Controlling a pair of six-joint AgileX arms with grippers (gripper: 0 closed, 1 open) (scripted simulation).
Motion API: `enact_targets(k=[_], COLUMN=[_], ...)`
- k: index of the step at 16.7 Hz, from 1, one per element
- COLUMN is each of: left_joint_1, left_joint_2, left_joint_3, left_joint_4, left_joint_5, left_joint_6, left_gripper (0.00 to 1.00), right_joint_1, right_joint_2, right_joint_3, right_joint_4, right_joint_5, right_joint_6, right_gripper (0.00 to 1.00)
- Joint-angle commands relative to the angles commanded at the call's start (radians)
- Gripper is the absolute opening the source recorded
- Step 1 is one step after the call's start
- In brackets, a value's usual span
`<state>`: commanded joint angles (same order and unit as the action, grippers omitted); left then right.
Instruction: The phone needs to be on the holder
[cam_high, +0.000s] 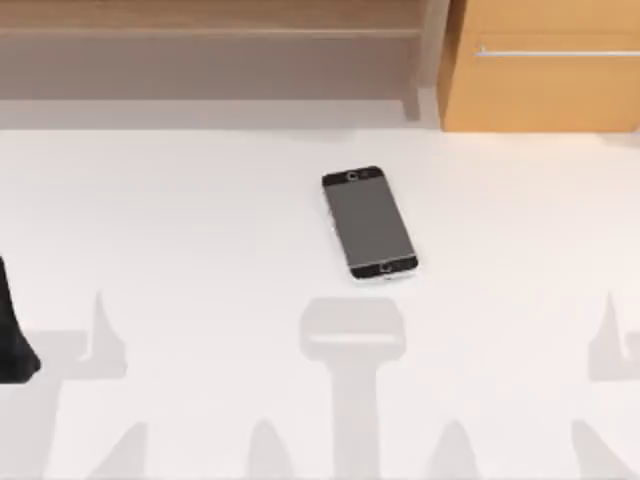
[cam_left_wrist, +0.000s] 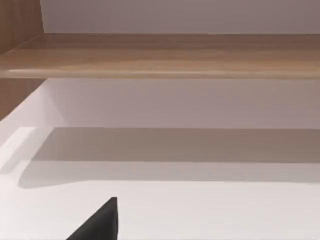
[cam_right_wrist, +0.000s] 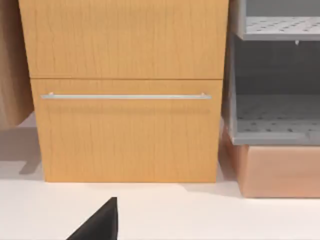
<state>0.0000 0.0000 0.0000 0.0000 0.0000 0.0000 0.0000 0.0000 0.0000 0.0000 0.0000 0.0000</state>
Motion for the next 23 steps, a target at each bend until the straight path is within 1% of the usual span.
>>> enact_targets(k=[3,5,10,14,18,23], left_joint_1=[0.000,0.000,0.000,0.000,0.000,0.000], left_joint_2=[0.000,0.000,0.000,0.000,0.000,0.000], left_joint_3=[0.000,0.000,0.000,0.000,0.000,0.000], left_joint_4=[0.000,0.000,0.000,0.000,0.000,0.000], left_joint_5=[0.000,0.000,0.000,0.000,0.000,0.000], left_joint_6=[0.000,0.000,0.000,0.000,0.000,0.000], left_gripper=[1.00,1.00,1.00,1.00,1.00,1.00], right_joint_1=[0.003,0.018,0.096,0.186,0.283,0.395], right_joint_2=[0.007,0.046,0.304,0.659,1.115,1.702], right_joint_3=[0.008,0.048,0.278,0.543,0.852,1.299], right_joint_4=[-0.005,-0.028,-0.188,-0.413,-0.693,-1.037], right_joint_5=[-0.001,-0.007,-0.025,-0.035,-0.034,-0.018], right_joint_6=[0.002,0.012,0.069,0.129,0.190,0.257], right_gripper=[1.00,1.00,1.00,1.00,1.00,1.00])
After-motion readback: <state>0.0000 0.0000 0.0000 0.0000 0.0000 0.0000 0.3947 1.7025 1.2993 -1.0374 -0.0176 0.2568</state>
